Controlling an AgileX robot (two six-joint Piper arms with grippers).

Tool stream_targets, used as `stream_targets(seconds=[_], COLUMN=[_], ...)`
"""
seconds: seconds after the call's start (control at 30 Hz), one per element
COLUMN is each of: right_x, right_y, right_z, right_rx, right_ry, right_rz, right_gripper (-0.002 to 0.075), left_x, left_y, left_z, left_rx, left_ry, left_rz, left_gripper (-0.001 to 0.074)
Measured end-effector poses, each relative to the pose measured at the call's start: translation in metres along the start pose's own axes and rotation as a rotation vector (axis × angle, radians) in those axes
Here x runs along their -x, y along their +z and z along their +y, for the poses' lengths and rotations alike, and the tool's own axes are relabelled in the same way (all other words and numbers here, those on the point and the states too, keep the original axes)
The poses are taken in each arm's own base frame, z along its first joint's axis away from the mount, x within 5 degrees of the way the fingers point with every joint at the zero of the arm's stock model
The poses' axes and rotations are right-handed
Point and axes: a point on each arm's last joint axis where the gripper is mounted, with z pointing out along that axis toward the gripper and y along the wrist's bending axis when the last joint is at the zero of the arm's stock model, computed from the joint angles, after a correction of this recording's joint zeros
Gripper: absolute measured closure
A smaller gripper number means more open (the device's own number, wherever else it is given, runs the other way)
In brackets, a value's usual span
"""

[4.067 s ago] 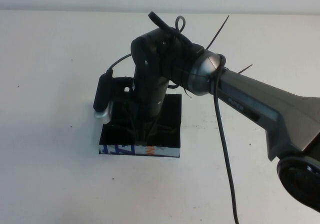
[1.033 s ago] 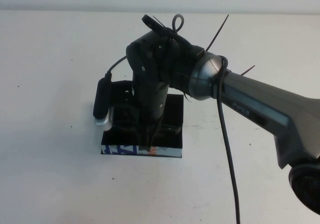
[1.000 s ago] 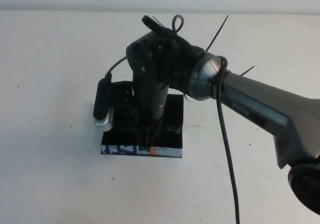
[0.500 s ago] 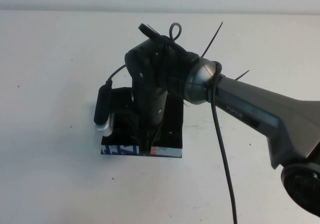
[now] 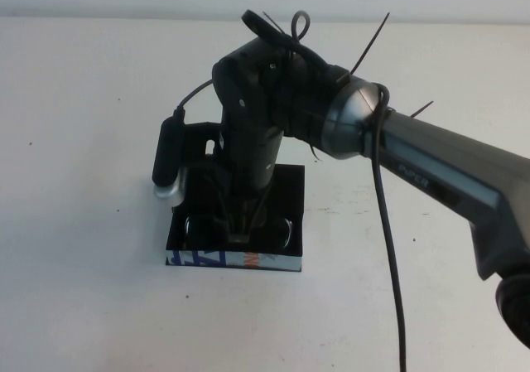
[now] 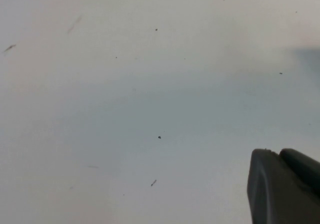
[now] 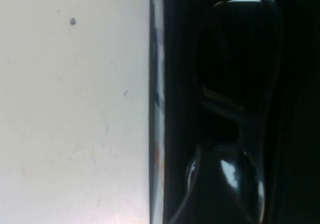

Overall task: Return glasses to glasses case
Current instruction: Place the glasses in the glasses case

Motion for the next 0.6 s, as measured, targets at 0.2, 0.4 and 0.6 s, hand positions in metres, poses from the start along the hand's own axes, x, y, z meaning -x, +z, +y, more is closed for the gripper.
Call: stream_targets(seconds=[0.2,0.4,0.6], right_x=[-0.001,-0.003,-0.006], right_y=[-0.037,-0.071,-0.079], right_z=[0.001,0.003,0.002], right_rx=[-0.049,-0.089,-0.130], right_ry=[0.149,0.237,0.235], right_rz=[-0.055,-0.109,-0.095], right_gripper=[0.0508,0.0716,0.0736], left_x=[0.000,0.000,0.000], left_y=[0.000,0.000,0.000], left_z=[0.000,0.000,0.000], left_rx=[0.000,0.000,0.000], left_ry=[0.000,0.000,0.000], left_rz=[0.000,0.000,0.000], left_gripper=[0.0738,0.0738,0.0738])
